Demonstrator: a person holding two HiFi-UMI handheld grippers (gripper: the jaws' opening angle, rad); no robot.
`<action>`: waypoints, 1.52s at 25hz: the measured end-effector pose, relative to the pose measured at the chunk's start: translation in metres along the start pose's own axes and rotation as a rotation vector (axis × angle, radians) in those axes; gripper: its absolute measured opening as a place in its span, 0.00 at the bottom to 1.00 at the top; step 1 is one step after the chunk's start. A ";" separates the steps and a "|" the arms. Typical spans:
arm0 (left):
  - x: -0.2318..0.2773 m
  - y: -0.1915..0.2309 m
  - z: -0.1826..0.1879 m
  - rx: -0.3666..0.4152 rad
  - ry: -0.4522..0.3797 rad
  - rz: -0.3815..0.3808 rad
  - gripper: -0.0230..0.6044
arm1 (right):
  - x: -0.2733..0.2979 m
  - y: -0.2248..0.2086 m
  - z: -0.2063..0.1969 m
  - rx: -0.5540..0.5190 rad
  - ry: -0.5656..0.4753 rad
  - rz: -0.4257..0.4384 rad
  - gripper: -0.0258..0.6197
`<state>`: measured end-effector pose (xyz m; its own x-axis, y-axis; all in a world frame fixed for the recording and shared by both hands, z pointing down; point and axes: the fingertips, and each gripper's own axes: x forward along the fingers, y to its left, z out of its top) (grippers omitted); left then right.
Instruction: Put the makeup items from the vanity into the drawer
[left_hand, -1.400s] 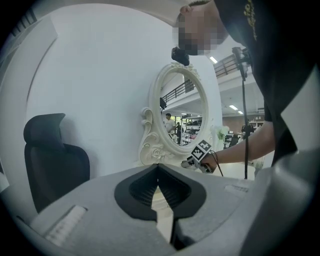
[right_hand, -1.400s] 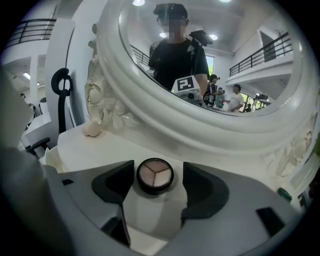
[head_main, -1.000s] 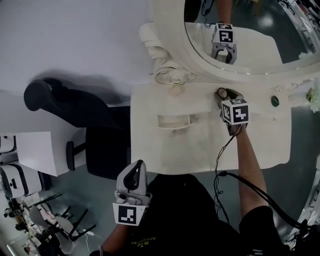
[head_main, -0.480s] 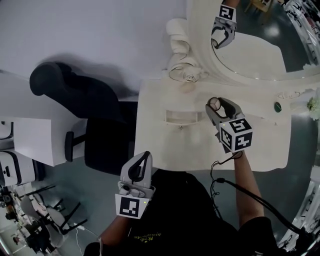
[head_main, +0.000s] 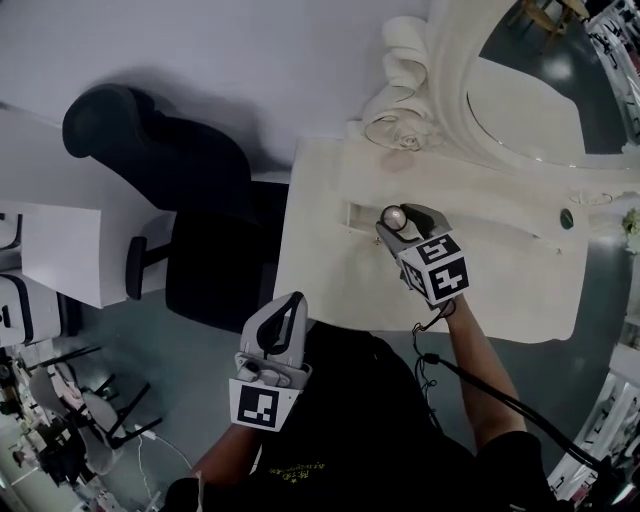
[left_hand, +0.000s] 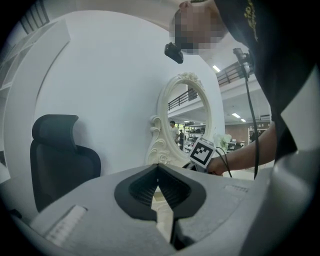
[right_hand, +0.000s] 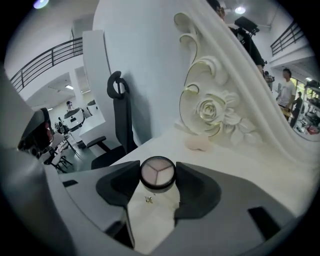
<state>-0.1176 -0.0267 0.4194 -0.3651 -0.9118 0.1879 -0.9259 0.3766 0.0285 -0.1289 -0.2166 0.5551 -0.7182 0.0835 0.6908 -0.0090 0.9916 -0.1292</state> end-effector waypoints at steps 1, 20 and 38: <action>-0.001 0.002 -0.001 -0.004 0.000 0.004 0.07 | 0.005 0.003 -0.003 0.004 0.019 -0.001 0.39; -0.018 0.034 -0.017 -0.060 0.006 0.052 0.07 | 0.059 0.012 -0.043 0.148 0.247 -0.052 0.39; -0.007 0.054 -0.024 -0.106 -0.019 0.013 0.07 | 0.074 -0.006 -0.062 0.435 0.471 -0.067 0.39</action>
<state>-0.1624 0.0040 0.4429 -0.3799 -0.9093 0.1699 -0.9060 0.4028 0.1300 -0.1391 -0.2100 0.6507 -0.3248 0.1551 0.9330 -0.3955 0.8738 -0.2830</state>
